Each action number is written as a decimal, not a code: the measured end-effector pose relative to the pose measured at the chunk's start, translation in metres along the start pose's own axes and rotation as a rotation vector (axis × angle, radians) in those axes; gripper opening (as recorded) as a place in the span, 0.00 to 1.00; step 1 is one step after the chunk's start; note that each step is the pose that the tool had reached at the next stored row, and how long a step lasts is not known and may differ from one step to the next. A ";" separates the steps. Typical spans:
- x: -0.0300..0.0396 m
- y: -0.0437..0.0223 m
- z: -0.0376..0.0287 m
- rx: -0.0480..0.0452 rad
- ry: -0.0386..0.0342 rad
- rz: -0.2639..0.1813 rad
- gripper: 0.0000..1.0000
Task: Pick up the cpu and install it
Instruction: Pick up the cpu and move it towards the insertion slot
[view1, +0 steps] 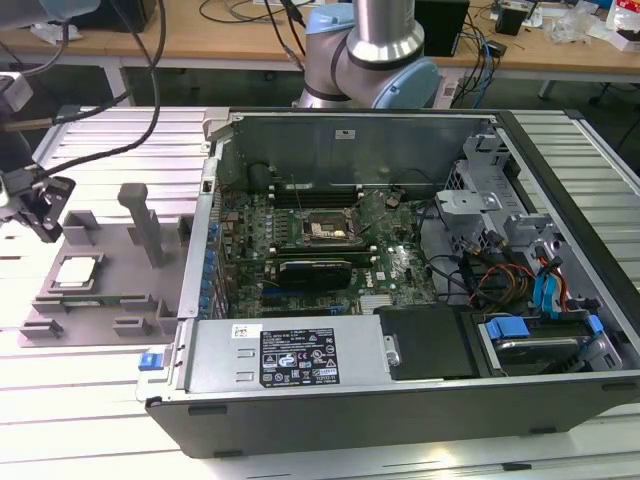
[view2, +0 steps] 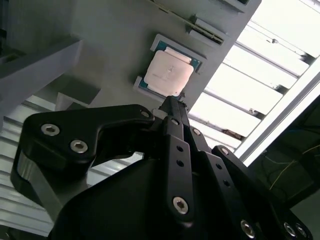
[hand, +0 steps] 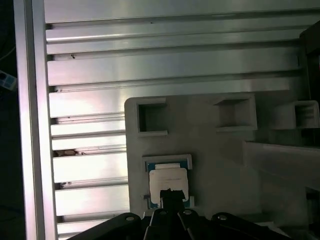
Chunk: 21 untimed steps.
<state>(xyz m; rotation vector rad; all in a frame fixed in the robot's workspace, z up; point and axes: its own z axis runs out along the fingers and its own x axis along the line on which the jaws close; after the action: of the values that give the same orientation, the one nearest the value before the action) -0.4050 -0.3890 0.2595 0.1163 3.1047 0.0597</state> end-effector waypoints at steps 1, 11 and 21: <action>0.0000 -0.0009 0.0026 0.0000 0.0001 0.000 0.11; 0.0017 -0.0101 0.0309 0.0002 0.0001 0.000 0.11; 0.0018 -0.0115 0.0360 -0.0017 0.0001 0.000 0.16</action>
<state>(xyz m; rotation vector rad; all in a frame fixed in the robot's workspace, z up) -0.4063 -0.3990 0.2230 0.1163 3.1047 0.0623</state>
